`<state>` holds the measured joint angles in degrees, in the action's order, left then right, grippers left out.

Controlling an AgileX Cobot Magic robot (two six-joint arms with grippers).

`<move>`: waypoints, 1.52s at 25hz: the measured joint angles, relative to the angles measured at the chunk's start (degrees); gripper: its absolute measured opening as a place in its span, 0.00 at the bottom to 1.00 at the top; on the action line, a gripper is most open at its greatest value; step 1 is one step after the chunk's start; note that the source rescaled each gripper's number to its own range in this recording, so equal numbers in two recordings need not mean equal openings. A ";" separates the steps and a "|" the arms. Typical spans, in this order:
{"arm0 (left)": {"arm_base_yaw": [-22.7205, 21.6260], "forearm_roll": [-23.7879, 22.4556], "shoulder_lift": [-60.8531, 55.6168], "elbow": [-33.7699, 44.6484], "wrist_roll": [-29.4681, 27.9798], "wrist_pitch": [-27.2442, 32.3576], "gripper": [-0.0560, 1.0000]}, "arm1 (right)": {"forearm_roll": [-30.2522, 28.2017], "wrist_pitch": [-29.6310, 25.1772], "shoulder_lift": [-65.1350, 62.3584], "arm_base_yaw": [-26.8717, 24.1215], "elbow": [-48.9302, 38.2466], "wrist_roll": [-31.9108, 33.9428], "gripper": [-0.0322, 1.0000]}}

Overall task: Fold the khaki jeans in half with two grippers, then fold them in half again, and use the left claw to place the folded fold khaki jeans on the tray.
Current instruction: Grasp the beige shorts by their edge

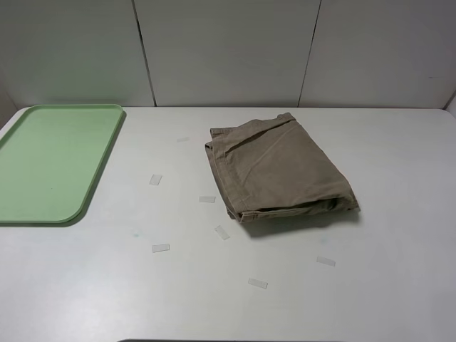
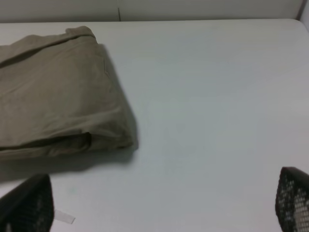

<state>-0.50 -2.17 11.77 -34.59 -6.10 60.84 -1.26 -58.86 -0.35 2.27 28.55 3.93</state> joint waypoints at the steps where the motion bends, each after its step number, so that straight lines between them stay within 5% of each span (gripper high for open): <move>1: 0.00 0.00 2.70 -1.62 0.23 0.00 0.89 | 0.00 0.00 0.00 0.00 0.00 0.00 1.00; 12: 0.85 0.11 40.44 -20.25 3.88 -0.52 0.89 | 0.05 0.00 0.00 0.00 0.00 0.00 1.00; 22: 14.24 0.30 66.69 -30.05 1.33 -11.06 0.89 | 0.09 0.00 0.00 0.00 0.00 0.00 1.00; 38: 32.92 0.63 93.89 -31.64 -11.44 -35.82 0.89 | 0.09 0.00 0.00 0.00 0.00 0.00 1.00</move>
<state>32.42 -1.54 105.66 -66.23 -17.55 25.02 -1.16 -58.86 -0.35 2.27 28.55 3.93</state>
